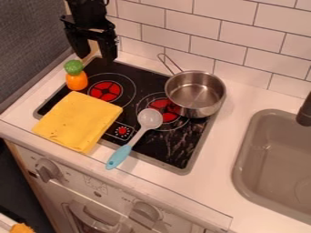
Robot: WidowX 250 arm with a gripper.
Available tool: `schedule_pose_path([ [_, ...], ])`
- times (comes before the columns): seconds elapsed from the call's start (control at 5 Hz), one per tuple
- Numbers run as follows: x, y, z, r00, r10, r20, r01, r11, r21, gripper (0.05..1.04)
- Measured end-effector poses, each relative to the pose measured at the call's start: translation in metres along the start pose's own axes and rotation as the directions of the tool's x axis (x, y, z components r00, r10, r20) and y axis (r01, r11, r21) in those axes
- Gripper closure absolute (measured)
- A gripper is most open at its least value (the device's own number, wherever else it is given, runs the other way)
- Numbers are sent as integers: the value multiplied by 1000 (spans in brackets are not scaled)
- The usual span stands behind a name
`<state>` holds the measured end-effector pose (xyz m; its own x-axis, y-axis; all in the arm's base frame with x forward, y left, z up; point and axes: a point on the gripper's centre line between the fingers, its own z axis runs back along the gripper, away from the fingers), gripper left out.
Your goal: Put the plastic spoon on the yellow cloth
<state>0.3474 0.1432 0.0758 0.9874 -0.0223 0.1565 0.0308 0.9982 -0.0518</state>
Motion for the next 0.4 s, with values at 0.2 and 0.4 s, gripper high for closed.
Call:
schedule_pose_path([
  [0.2, -6, -2, -13, 999, 2, -33, -2, 1000, -16, 81],
  [0.4, -35, -34, -13, 997, -67, -45, 66, 997, -33, 82],
])
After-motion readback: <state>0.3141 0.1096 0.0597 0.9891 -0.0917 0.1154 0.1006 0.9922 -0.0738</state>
